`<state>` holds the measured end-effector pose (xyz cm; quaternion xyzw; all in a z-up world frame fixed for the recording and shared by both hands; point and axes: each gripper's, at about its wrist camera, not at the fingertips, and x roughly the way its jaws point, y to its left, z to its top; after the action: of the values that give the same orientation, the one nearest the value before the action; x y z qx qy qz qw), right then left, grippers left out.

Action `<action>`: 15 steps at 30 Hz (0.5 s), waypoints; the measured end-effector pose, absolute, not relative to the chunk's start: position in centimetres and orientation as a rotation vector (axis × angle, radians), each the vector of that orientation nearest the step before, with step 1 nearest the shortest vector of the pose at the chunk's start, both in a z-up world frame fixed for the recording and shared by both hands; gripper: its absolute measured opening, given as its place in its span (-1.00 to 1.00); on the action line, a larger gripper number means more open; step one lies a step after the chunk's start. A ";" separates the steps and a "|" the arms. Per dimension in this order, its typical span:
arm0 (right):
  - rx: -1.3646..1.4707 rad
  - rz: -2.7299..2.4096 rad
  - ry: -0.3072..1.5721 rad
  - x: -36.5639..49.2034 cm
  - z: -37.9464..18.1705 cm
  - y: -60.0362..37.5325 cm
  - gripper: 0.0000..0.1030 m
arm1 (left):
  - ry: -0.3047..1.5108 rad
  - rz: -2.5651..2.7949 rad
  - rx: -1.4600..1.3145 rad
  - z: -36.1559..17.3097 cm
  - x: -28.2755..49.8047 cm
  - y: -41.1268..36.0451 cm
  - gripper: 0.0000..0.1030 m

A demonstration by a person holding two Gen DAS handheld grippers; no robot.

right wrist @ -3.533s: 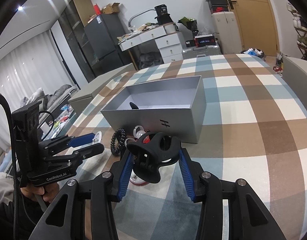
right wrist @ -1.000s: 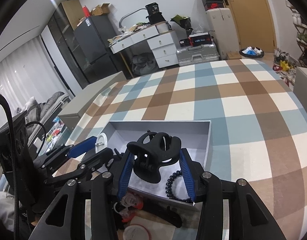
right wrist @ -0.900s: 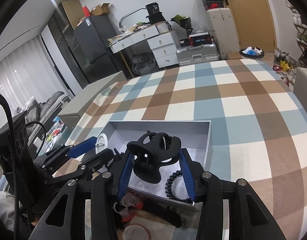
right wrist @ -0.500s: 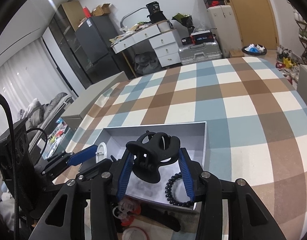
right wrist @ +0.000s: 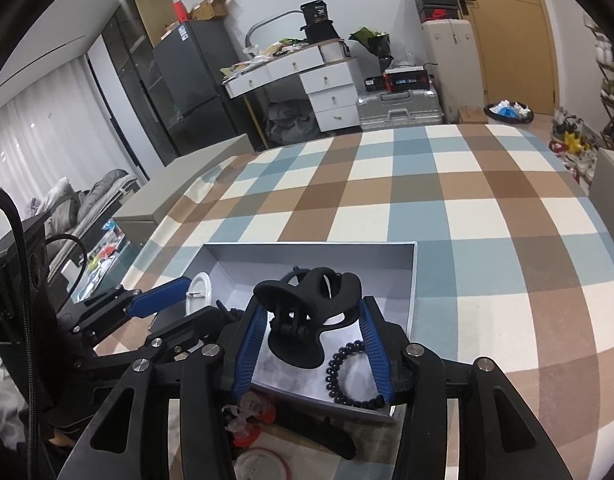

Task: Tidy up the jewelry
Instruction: 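Carry the claw clip and white badge over the grey box and lower them inside, then open both grippers and withdraw them from the box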

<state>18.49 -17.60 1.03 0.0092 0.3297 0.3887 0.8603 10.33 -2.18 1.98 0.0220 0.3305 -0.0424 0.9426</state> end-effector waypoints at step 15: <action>0.019 0.744 0.605 15.3 3.2 -21.5 1.00 | 0.639 -0.122 0.023 3.9 6.5 -1.4 0.74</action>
<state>15.29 -21.48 3.15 0.0091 0.2909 0.3577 0.8873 6.47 -1.41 3.95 0.0115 0.3138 -0.0601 0.9475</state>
